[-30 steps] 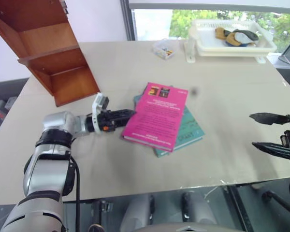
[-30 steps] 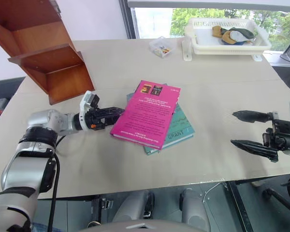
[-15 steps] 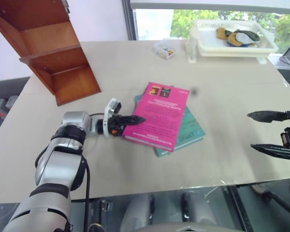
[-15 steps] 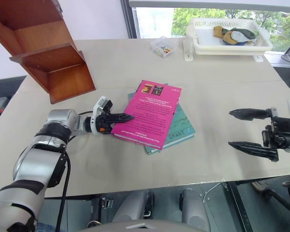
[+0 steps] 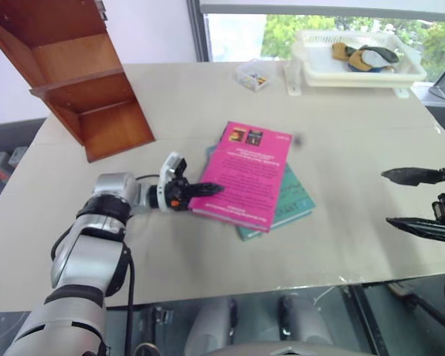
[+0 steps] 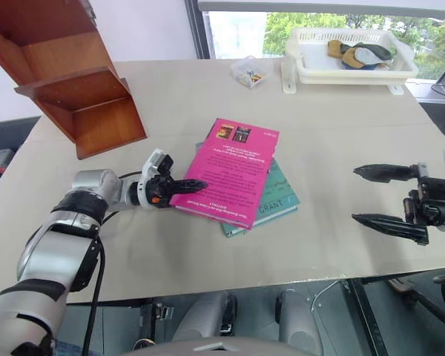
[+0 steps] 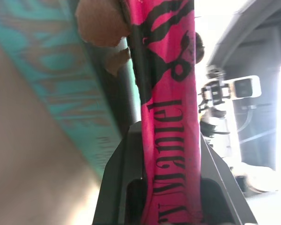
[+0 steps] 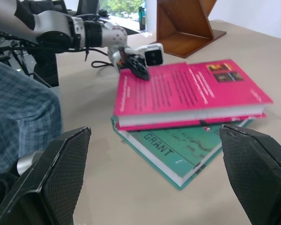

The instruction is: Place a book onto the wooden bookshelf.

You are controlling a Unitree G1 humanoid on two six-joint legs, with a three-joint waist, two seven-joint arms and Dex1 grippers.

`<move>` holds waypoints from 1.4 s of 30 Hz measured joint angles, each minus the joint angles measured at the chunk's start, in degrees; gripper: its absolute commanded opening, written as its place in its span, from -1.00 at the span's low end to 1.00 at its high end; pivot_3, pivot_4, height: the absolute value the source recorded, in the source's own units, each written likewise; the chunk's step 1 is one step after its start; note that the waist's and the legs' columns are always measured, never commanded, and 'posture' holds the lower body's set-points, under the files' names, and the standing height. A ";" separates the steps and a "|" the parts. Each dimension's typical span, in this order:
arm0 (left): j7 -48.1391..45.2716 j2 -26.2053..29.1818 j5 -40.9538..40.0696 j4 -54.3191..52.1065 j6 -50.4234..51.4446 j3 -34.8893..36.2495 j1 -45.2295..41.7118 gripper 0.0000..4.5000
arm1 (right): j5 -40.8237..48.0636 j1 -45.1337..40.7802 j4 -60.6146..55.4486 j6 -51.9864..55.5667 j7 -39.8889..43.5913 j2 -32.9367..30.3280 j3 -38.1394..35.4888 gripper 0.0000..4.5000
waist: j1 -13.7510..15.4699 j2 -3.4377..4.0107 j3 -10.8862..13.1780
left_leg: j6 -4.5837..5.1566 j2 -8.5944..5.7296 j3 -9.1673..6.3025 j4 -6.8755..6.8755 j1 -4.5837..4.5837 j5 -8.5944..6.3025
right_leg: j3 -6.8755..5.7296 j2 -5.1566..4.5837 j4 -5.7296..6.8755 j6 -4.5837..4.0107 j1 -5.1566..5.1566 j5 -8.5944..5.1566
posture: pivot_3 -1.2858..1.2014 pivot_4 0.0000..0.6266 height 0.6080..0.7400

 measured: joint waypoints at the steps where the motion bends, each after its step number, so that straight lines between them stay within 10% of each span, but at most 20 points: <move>1: 0.00 0.36 -0.75 -1.25 0.65 0.71 0.47 -0.83 | -0.06 -0.07 0.28 -0.22 0.09 0.00 0.03 1.00 | 0.01 0.00 0.00 | 0.00 0.00 0.00 0.00 0.00 0.00 | 0.00 0.00 0.00 0.00 -0.01 0.00 | 0.03 -0.52 1.00; 15: 21.84 -3.65 6.76 -15.47 -25.11 14.43 -0.38 -0.83 | -0.65 -11.94 12.70 -2.00 1.03 1.52 1.18 1.00 | 0.22 -0.14 0.08 | -0.12 -0.12 0.04 0.09 -0.01 0.07 | -0.01 -0.26 0.02 0.00 0.01 0.03 | 0.03 -0.52 1.00; 23: 30.73 3.28 27.37 -25.80 -50.45 4.73 -6.70 -0.83 | 2.82 -24.22 22.69 2.28 2.31 3.13 2.59 1.00 | -0.26 0.03 -0.02 | -0.26 -0.10 0.19 -0.25 0.18 0.14 | 0.15 -0.21 -0.06 -0.01 0.00 0.03 | 0.03 -0.52 1.00; 42: 41.19 18.10 58.38 -20.73 -65.53 -4.88 -18.09 -0.83 | 5.87 -34.04 34.22 9.43 5.08 5.61 6.75 1.00 | -0.63 -0.22 0.23 | -0.13 -0.10 0.02 0.11 -0.81 0.08 | -0.14 -0.06 -0.07 0.06 -0.69 0.00 | 0.03 -0.52 1.00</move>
